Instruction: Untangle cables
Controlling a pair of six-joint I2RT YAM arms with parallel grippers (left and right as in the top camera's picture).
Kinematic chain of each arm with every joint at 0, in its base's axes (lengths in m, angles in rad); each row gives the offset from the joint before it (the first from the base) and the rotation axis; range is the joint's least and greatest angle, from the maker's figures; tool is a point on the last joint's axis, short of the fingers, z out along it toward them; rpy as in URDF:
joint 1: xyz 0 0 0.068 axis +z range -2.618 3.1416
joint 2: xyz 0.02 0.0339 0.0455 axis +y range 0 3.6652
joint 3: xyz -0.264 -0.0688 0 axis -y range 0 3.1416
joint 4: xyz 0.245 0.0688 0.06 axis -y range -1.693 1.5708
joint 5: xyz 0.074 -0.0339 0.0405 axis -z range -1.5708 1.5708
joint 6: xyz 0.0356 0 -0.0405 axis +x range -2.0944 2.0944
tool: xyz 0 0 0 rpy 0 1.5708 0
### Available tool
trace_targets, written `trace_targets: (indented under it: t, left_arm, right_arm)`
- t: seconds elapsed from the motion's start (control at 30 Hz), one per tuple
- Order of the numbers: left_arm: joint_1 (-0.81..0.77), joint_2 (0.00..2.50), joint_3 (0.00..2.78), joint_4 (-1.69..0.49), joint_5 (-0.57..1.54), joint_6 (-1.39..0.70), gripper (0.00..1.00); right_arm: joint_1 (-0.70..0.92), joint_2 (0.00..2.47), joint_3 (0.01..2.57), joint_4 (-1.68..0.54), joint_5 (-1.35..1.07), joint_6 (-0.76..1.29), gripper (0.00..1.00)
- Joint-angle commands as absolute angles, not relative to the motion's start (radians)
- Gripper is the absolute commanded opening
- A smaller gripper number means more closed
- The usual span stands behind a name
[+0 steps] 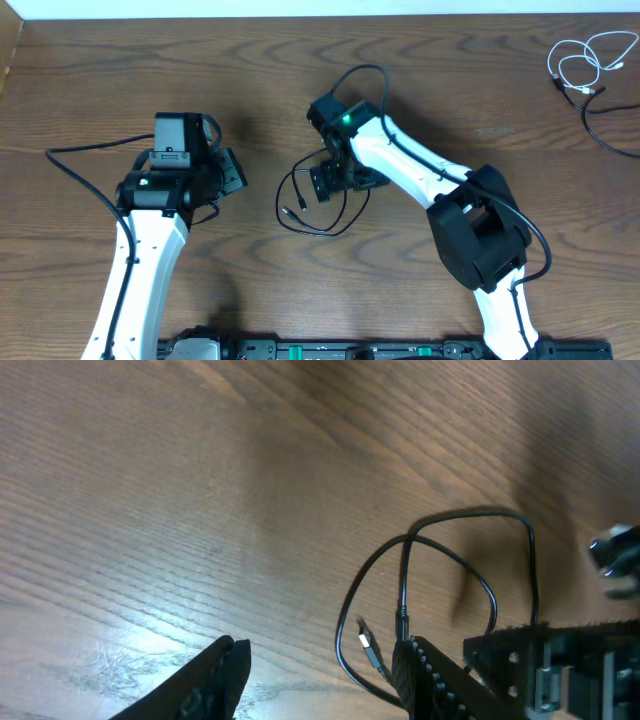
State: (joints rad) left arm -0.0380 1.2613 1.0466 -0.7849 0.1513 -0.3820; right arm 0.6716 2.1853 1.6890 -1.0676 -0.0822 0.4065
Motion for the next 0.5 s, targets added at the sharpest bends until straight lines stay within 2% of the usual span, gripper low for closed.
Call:
trace_targets:
  t: [0.0, 0.13, 0.27, 0.33, 0.37, 0.4, 0.43, 0.47]
  left_arm:
    - [-0.027, 1.255, 1.053, -0.799, 0.146, -0.348, 0.52]
    - [-0.027, 1.255, 1.053, -0.803, 0.146, -0.340, 0.52]
    - [-0.027, 1.255, 1.053, -0.804, 0.146, -0.340, 0.52]
    - [-0.027, 1.255, 1.053, -0.807, 0.146, -0.340, 0.52]
    - [-0.027, 1.255, 1.053, -0.807, 0.146, -0.340, 0.52]
    - [-0.027, 1.255, 1.053, -0.807, 0.146, -0.340, 0.52]
    - [-0.027, 1.255, 1.053, -0.807, 0.146, -0.340, 0.52]
    - [-0.027, 1.255, 1.053, -0.808, 0.146, -0.340, 0.52]
  right_arm:
    - [0.671, 2.180, 1.615, -1.013, -0.006, 0.447, 0.99]
    - [0.664, 2.181, 1.555, -0.965, -0.006, 0.450, 0.98]
    - [0.662, 2.181, 1.508, -0.948, -0.005, 0.449, 0.84]
    - [0.661, 2.181, 1.487, -0.933, -0.004, 0.460, 0.74]
    - [0.657, 2.181, 1.483, -0.931, -0.002, 0.472, 0.64]
    - [0.653, 2.181, 1.483, -0.932, -0.002, 0.476, 0.60]
    - [0.643, 2.181, 1.483, -0.934, -0.002, 0.479, 0.45]
    - [0.635, 2.181, 1.483, -0.935, -0.002, 0.478, 0.38]
